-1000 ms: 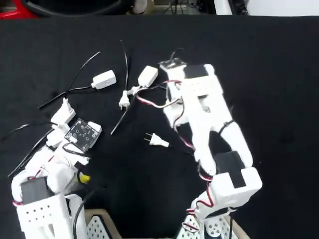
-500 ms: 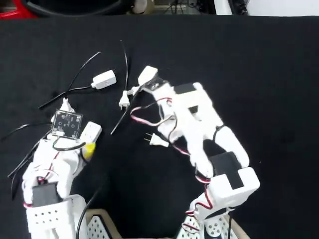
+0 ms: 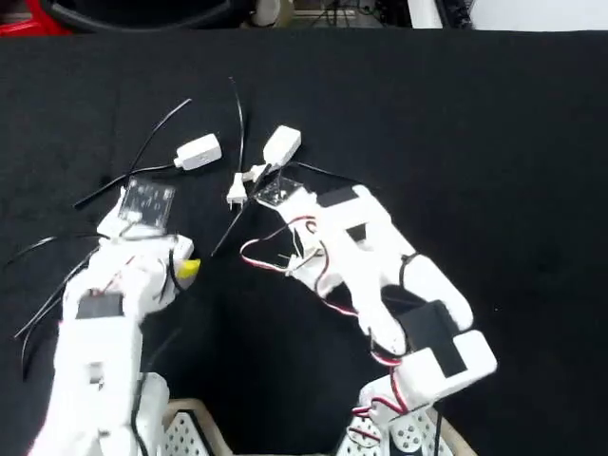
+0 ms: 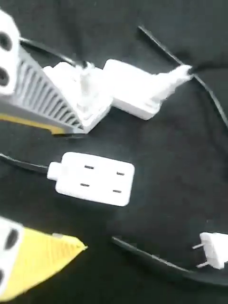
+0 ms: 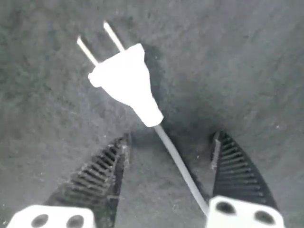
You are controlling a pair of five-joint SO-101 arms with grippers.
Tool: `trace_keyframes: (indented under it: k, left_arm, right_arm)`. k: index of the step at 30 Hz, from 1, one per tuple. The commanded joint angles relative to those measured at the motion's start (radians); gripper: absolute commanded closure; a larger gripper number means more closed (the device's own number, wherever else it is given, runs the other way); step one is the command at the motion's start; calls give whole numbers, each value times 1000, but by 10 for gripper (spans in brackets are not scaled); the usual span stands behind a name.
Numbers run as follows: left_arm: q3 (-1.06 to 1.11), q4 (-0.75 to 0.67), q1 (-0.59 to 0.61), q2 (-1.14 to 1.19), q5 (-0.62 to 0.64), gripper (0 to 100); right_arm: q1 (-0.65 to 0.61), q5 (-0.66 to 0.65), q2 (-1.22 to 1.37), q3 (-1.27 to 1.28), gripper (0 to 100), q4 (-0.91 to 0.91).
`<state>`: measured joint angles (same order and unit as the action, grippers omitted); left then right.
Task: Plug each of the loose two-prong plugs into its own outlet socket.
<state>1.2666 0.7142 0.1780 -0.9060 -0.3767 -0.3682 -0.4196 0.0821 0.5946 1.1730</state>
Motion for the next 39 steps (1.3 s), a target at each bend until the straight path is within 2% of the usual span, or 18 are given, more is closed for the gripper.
trace_keyframes:
  k: [1, 4, 9, 16, 20, 23, 25, 27, 33, 39]
  left_arm:
    - [-234, -11, 56, 261, -54, 675]
    - [-398, 81, 108, 400, -92, 672]
    - [-530, 186, 71, 589, -184, 672]
    - [-585, 183, 7, 740, -186, 675]
    - [-625, 176, 7, 815, -183, 675]
    - [-644, 118, 8, 918, -180, 676]
    - [-691, 160, 15, 967, -180, 680]
    - [-731, 193, 16, 977, -183, 731]
    - [-743, 249, -27, 970, -190, 979]
    - [-769, 402, -91, 968, -341, 970]
  right_arm:
    - [-12, -3, -70, 21, 734, -9]
    - [-12, -3, -87, 31, 734, -9]
    - [-12, -3, -88, 31, 734, -9]
    - [-12, -3, -88, 30, 734, -9]
    - [-12, -3, -88, 30, 734, -9]
    - [-6, -3, -96, 30, 734, -11]
    - [-6, -3, -93, 30, 734, -11]
    - [-8, -3, -88, 30, 734, -11]
    - [-6, -3, -90, 30, 734, -11]
    - [-2, -3, -97, 30, 734, -5]
